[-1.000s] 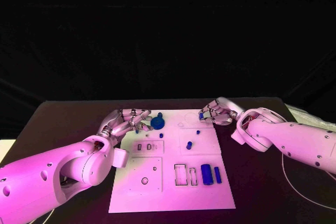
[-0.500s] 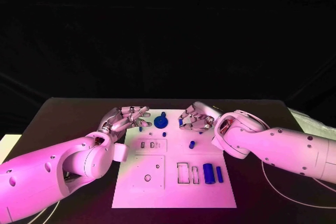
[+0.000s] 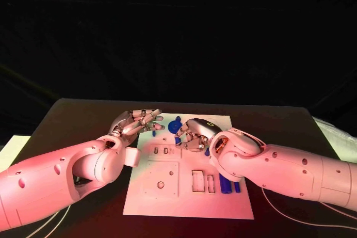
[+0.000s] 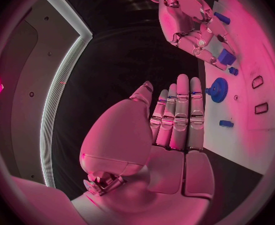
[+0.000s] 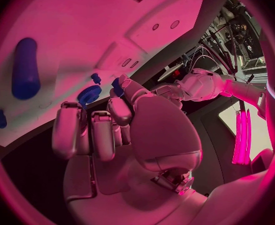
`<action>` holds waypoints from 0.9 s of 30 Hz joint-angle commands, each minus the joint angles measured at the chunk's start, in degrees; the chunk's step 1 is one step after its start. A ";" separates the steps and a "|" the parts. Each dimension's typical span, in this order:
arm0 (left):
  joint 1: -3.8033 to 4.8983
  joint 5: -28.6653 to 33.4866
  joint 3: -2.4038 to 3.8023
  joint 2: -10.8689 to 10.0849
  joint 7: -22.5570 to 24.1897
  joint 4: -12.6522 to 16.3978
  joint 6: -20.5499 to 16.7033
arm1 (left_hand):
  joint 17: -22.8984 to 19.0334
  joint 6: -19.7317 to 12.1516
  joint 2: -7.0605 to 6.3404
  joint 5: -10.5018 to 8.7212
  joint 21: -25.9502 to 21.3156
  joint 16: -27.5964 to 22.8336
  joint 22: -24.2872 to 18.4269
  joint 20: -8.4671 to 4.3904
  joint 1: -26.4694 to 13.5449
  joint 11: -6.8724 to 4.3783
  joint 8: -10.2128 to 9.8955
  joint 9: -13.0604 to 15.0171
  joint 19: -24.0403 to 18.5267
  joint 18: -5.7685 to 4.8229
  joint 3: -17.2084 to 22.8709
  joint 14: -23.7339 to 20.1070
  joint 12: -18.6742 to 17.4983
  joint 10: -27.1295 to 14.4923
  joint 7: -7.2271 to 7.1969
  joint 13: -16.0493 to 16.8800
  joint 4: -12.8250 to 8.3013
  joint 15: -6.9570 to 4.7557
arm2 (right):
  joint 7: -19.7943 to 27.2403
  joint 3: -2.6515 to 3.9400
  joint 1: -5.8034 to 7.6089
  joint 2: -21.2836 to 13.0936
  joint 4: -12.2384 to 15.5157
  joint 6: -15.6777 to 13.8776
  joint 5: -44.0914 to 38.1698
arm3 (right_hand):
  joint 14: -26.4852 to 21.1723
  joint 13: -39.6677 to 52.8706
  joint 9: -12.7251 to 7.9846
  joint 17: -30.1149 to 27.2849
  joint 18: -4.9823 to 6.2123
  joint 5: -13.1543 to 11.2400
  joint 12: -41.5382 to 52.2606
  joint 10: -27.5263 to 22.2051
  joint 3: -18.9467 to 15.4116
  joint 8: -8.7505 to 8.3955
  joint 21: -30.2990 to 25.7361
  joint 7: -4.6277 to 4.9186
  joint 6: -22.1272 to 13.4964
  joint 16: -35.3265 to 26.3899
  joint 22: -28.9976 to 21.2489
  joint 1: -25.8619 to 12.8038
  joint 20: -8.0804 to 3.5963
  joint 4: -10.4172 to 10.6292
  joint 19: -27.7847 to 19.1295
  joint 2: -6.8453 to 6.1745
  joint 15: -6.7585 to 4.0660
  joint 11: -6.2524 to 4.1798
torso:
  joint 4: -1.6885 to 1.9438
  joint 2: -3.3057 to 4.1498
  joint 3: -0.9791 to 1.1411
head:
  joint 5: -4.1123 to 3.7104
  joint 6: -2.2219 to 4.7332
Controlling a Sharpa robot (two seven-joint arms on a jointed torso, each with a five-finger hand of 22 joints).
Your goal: Assemble the parts on the task board
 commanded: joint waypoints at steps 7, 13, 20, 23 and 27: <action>0.02 -0.03 0.02 0.15 1.16 0.13 1.04 | -0.72 -0.05 -0.40 -0.21 -0.92 -1.10 -0.50 0.50 0.19 0.37 -0.32 0.05 -1.69 0.91 0.30 -1.90 -0.25 -0.21 0.66 -0.09 -0.21 0.50 | -2.76 -0.15 -1.36 2.86 -2.14 0.48 -4.22 | 4.03 -0.04 0.12 5.90 -1.02 0.27 -0.19 -0.35 0.21 0.01 -0.16 -0.14 0.56 -0.37 -0.01 -0.37 -0.23 -0.06 0.04 -0.15 -0.33 -0.14 | 0.02 0.03 0.05 | 0.16 -0.57; 0.02 -0.04 0.02 0.12 1.18 0.22 1.13 | -0.74 -0.05 -0.39 -0.21 -0.94 -1.12 -0.51 0.52 0.19 0.38 -0.32 0.05 -1.73 0.92 0.31 -1.94 -0.25 -0.21 0.66 -0.09 -0.21 0.51 | -2.73 -0.18 -1.65 3.59 -2.64 1.11 -4.50 | 4.03 -0.05 0.13 5.90 -1.01 0.38 -0.23 -0.36 0.20 -0.02 -0.18 -0.13 0.58 -0.38 -0.03 -0.48 -0.23 -0.11 0.04 -0.32 -0.34 -0.14 | -0.03 0.04 0.00 | 0.27 -0.75; 0.02 -0.04 0.02 0.13 1.10 0.31 1.23 | -0.74 -0.05 -0.39 -0.21 -0.94 -1.12 -0.51 0.52 0.19 0.38 -0.32 0.05 -1.73 0.92 0.31 -1.94 -0.25 -0.21 0.66 -0.09 -0.21 0.51 | -2.69 -0.22 -1.83 4.25 -3.00 2.07 -4.78 | 4.02 -0.05 0.14 5.88 -1.01 0.42 -0.24 -0.34 0.16 -0.05 -0.20 -0.12 0.60 -0.40 -0.06 -0.67 -0.24 -0.07 0.04 -0.42 -0.34 -0.12 | 0.04 0.01 0.00 | 0.33 -0.98; 0.02 -0.04 0.02 0.12 1.06 0.38 1.27 | -0.78 -0.04 -0.39 -0.21 -0.98 -1.17 -0.53 0.54 0.19 0.38 -0.32 0.05 -1.79 0.93 0.33 -2.01 -0.25 -0.20 0.67 -0.09 -0.21 0.52 | -2.64 -0.23 -1.90 4.29 -3.05 2.52 -4.81 | 4.02 -0.09 0.14 5.85 -1.01 0.42 -0.29 -0.35 0.14 -0.07 -0.20 -0.11 0.60 -0.42 -0.06 -0.76 -0.24 -0.05 0.04 -0.48 -0.34 -0.12 | 0.11 0.04 -0.03 | 0.22 -1.14; 0.02 -0.04 0.02 0.05 1.01 0.41 1.25 | -0.79 -0.04 -0.38 -0.21 -0.98 -1.18 -0.53 0.55 0.19 0.38 -0.32 0.05 -1.80 0.93 0.33 -2.03 -0.25 -0.20 0.67 -0.09 -0.21 0.53 | -2.28 -0.24 -2.02 4.04 -2.91 3.49 -4.88 | 4.02 -0.18 0.14 5.83 -1.01 0.43 -0.42 -0.40 0.08 -0.16 -0.22 -0.08 0.54 -0.44 -0.08 -0.97 -0.24 -0.03 0.04 -0.65 -0.33 -0.10 | 0.04 0.02 -0.01 | 0.38 -1.33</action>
